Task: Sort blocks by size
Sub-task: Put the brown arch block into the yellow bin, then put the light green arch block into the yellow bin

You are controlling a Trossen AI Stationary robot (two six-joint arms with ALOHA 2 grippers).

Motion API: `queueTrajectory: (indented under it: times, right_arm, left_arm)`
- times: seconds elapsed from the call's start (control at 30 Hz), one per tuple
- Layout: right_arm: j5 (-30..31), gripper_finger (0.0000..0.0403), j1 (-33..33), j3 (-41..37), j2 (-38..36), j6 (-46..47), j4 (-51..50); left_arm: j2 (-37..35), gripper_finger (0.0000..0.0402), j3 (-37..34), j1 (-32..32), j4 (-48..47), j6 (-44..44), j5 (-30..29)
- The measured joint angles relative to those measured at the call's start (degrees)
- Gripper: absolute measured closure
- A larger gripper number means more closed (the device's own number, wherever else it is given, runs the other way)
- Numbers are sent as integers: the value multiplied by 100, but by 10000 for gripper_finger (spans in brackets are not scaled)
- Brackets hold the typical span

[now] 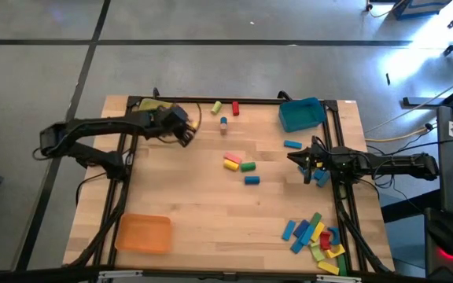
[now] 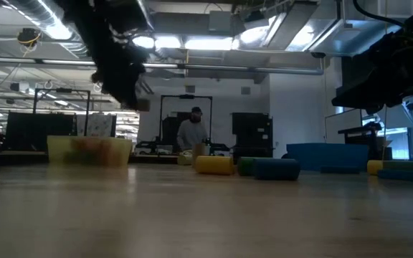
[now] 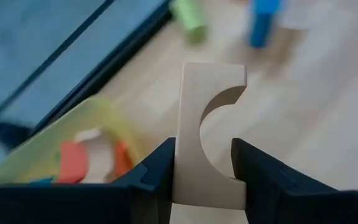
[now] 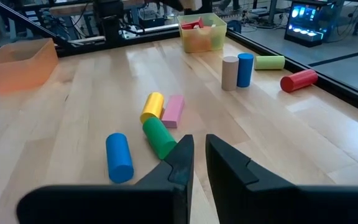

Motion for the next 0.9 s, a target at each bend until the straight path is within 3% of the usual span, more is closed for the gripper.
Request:
queueTrajectory:
  times: [0.2,0.33,0.57,0.9]
  right_arm:
    - [39,357,-1,0,0,-6,1]
    - [39,357,0,0,2,9,-4]
    - [36,357,0,2,0,4,-28]
    - [34,357,-2,2,2,2,-33]
  left_arm:
    - [95,274,-551,1117,326,-333,34]
    - [221,273,-710,1501,451,-437,104]
    - [229,263,-731,1659,417,-308,110]
    - [164,192,-659,1659,371,-125,110]
